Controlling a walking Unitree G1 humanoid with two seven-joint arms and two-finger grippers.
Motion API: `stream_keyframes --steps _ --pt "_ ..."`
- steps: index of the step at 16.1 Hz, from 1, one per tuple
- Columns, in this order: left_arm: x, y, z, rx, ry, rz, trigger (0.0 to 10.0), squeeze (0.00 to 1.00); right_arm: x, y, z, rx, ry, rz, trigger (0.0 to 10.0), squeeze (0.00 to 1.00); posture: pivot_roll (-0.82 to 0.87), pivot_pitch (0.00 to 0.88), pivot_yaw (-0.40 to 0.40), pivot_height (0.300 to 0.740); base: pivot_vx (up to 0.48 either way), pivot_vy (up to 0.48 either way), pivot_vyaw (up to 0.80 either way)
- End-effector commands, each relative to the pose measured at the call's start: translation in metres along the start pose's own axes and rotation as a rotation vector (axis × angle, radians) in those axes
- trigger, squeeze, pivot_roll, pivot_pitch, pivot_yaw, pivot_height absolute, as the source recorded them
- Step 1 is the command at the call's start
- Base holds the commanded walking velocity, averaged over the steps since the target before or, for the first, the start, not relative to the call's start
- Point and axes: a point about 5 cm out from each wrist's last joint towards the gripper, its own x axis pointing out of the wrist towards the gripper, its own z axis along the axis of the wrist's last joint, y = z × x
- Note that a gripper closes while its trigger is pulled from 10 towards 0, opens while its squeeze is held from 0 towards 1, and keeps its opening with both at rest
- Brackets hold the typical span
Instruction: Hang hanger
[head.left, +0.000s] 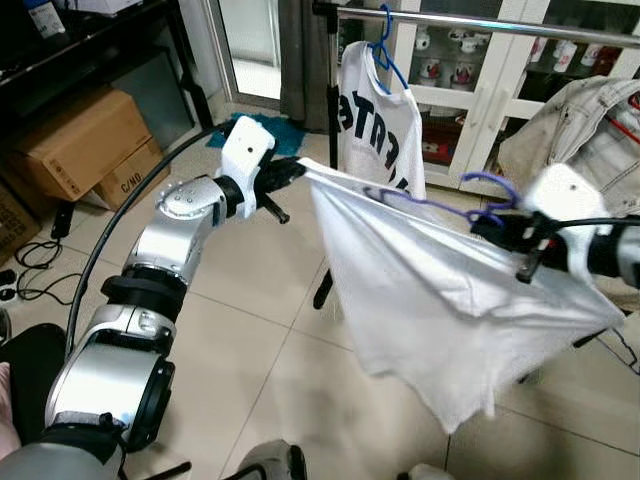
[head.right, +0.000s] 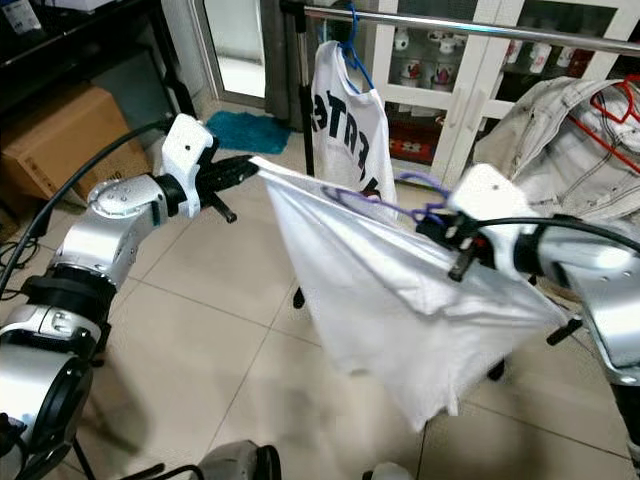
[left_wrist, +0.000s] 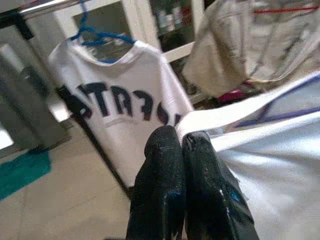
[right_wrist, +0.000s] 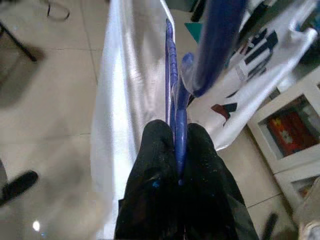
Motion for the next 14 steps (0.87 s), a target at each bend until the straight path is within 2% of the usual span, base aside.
stream_keyframes --steps 1,2,3,5,6,7,9,12,14 --pt "-0.005 0.003 -0.002 -0.017 0.001 0.010 0.0 0.00 -0.008 -0.006 0.002 0.055 -0.056 -0.030 0.0 0.00 -0.13 0.000 0.102 0.740 0.000 0.000 0.00" --pt "-0.005 0.007 -0.006 -0.034 0.016 0.060 0.0 0.00 -0.011 -0.001 0.009 0.088 -0.146 0.036 0.0 0.00 -0.12 0.000 0.101 0.740 0.000 0.000 0.00" --pt "-0.005 0.012 -0.006 -0.058 0.008 0.116 0.0 0.00 -0.013 0.006 0.012 0.074 -0.178 0.105 0.0 0.00 -0.12 0.000 0.101 0.740 0.000 0.000 0.00" --pt "-0.006 0.027 0.005 -0.142 -0.073 0.267 0.0 0.00 -0.015 0.018 0.010 0.077 -0.168 0.187 0.0 0.00 -0.12 0.000 0.103 0.740 0.000 0.000 0.00" --pt "-0.007 0.031 0.009 -0.143 -0.091 0.289 0.0 0.00 -0.014 0.020 0.010 0.079 -0.166 0.201 0.0 0.00 -0.12 0.000 0.104 0.740 0.000 0.000 0.00" --pt "-0.007 0.034 0.016 -0.200 -0.154 0.299 0.0 0.00 -0.014 0.024 0.010 0.089 -0.180 0.214 0.0 0.00 -0.13 0.000 0.107 0.740 0.000 0.000 0.00" --pt "-0.004 0.034 0.020 -0.282 -0.204 0.296 0.0 0.00 -0.014 0.026 0.010 0.097 -0.193 0.223 0.0 0.00 -0.13 0.000 0.110 0.740 0.000 0.000 0.00" --pt "0.002 0.023 0.011 -0.313 -0.165 0.214 0.0 0.00 -0.014 0.018 0.012 0.146 -0.255 0.147 0.0 0.00 -0.13 0.000 0.115 0.740 0.000 0.000 0.00" --pt "-0.001 0.024 0.001 -0.348 -0.151 0.259 0.0 0.00 -0.019 0.007 0.015 0.200 -0.311 0.065 0.0 0.00 -0.13 0.000 0.117 0.740 0.000 0.000 0.00"
